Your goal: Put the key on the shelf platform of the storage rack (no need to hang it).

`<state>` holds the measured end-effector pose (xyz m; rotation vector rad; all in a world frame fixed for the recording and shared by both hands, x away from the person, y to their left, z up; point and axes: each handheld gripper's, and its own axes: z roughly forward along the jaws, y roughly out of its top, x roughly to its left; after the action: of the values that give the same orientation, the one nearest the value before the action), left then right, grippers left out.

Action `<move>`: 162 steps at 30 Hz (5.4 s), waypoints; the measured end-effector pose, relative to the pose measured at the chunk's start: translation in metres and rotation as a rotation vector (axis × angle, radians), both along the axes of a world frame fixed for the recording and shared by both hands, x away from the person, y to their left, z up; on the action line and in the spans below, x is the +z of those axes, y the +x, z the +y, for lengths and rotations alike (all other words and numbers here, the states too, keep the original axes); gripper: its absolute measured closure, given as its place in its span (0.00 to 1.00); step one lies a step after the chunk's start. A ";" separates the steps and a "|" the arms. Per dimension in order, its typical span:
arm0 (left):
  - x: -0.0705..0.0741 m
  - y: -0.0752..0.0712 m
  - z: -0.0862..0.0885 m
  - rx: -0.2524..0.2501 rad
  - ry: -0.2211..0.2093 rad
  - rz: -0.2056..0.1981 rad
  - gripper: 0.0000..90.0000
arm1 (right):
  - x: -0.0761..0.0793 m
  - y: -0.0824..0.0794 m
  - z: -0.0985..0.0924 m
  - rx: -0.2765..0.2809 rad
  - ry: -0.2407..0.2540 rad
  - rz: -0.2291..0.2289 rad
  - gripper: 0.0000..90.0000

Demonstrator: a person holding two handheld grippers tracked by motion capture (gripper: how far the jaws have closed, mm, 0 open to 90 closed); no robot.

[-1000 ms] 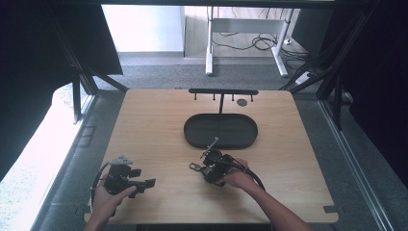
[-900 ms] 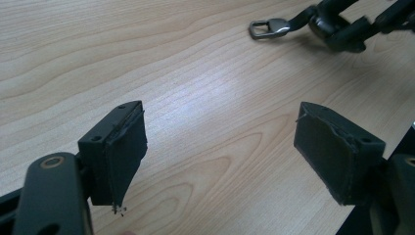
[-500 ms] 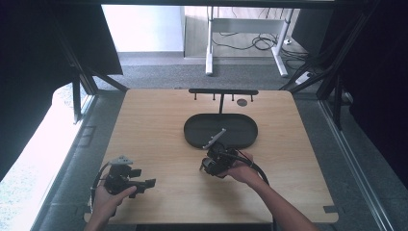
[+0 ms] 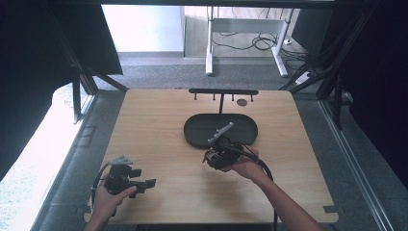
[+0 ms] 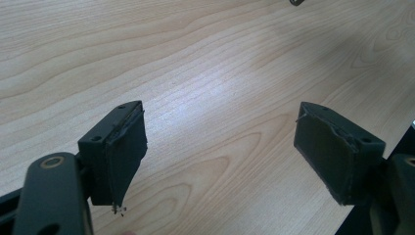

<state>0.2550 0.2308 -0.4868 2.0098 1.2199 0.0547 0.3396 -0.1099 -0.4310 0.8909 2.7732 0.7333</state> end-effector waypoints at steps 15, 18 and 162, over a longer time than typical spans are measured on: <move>0.000 0.000 0.001 -0.002 0.001 -0.002 0.22 | 0.017 0.004 -0.002 -0.006 0.021 -0.042 0.55; 0.000 0.000 0.001 0.000 0.001 -0.003 0.22 | 0.020 0.005 -0.003 -0.009 0.023 -0.049 0.55; -0.001 0.002 0.005 0.006 -0.002 0.006 0.22 | -0.065 0.140 -0.022 -0.344 -0.083 0.020 0.55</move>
<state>0.2568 0.2363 -0.4882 2.0059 1.2288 0.0504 0.4792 -0.1319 -0.4965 1.3159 2.5432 0.5484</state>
